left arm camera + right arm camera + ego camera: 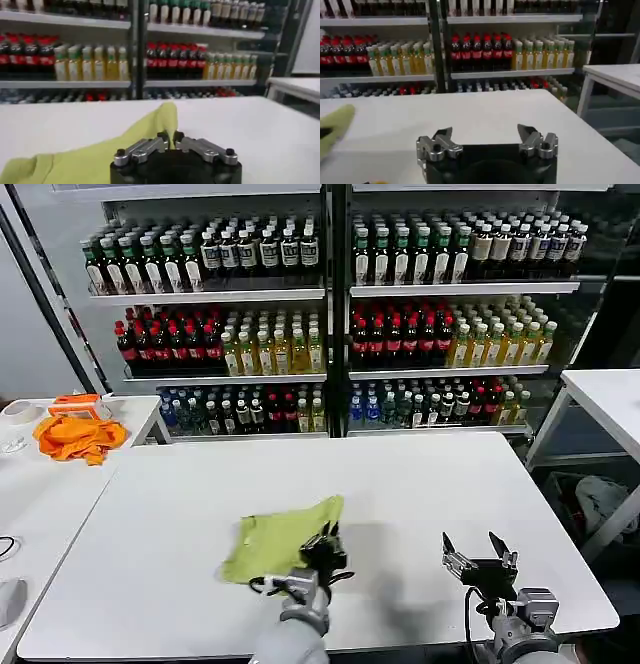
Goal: Fold and organize the clothes.
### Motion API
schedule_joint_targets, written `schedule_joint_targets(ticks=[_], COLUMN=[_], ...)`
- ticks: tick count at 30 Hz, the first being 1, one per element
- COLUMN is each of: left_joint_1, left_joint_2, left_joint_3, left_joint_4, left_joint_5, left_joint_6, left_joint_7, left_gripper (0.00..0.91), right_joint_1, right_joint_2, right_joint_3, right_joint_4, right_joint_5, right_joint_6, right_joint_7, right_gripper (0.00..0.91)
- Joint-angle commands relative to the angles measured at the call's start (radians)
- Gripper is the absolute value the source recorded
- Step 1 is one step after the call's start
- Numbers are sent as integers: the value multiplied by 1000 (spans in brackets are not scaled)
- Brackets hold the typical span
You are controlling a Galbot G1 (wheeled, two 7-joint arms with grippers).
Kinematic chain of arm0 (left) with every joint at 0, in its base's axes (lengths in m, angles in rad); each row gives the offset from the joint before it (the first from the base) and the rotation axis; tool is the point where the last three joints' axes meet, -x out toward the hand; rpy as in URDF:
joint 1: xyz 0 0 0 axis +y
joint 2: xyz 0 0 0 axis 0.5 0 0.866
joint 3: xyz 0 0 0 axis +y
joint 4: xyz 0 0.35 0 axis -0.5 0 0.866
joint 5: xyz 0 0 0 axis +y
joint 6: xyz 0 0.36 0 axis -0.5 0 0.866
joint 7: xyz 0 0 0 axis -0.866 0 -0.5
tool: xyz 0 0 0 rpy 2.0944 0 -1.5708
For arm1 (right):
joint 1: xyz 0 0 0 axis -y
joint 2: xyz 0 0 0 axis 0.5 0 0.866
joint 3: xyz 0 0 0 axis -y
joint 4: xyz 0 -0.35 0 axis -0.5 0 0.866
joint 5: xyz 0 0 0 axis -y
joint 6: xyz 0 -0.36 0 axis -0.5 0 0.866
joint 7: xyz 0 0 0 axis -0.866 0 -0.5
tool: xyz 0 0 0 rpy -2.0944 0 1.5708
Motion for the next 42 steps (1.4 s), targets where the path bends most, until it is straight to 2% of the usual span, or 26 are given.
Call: schedule_joint_targets(ticks=[1,7,12,16,21,26,33,35,36,38,39,40,42], left_joint_1=[-67,112,243,318,381,408,427,433,438,446,448,452,456], left_joint_2=[-85,32,91,136,148,130,117,113,111,109,107,105,101], left_joint_3=[52,-51,-262,-431,-530,-556,-565,-567,-567,-568,-568,-569,-570], left_joint_4=[74,-155,-268,-276,-288,-307,-331,-329,-330,-334,-337,-341,-350], left_joint_5=[-44,-192,-245,-270,-289,-292,-286,-273,-273,-272,-273,-273,-273], left_joint_6=[-96,-121,-120,-128,-138,-140,-132,-115,-114,-109,-109,-108,-109], left_joint_7=[62,116,112,106,97,93,92,91,91,91,92,92,92], left_gripper=[907,907,907,907,907,907,907,907,907,907,907,907,907], right_joint_1=[49,129,237,310,381,402,407,408,408,407,406,404,401], right_joint_2=[-14,-12,19,53,114,174,216,225,229,232,232,232,228], right_joint_3=[-19,-82,-211,-300,-388,-437,-471,-479,-480,-480,-479,-478,-478], right_joint_4=[-20,-67,-144,-211,-329,-419,-468,-481,-487,-497,-498,-497,-491], right_joint_5=[19,40,99,168,218,155,113,95,88,85,83,83,84], right_joint_6=[-4,-4,-4,-10,-13,5,16,22,22,23,25,28,34], right_joint_7=[1,7,27,34,55,52,59,70,74,87,91,92,92], right_gripper=[907,907,907,907,907,907,907,695,474,222,50,0,0])
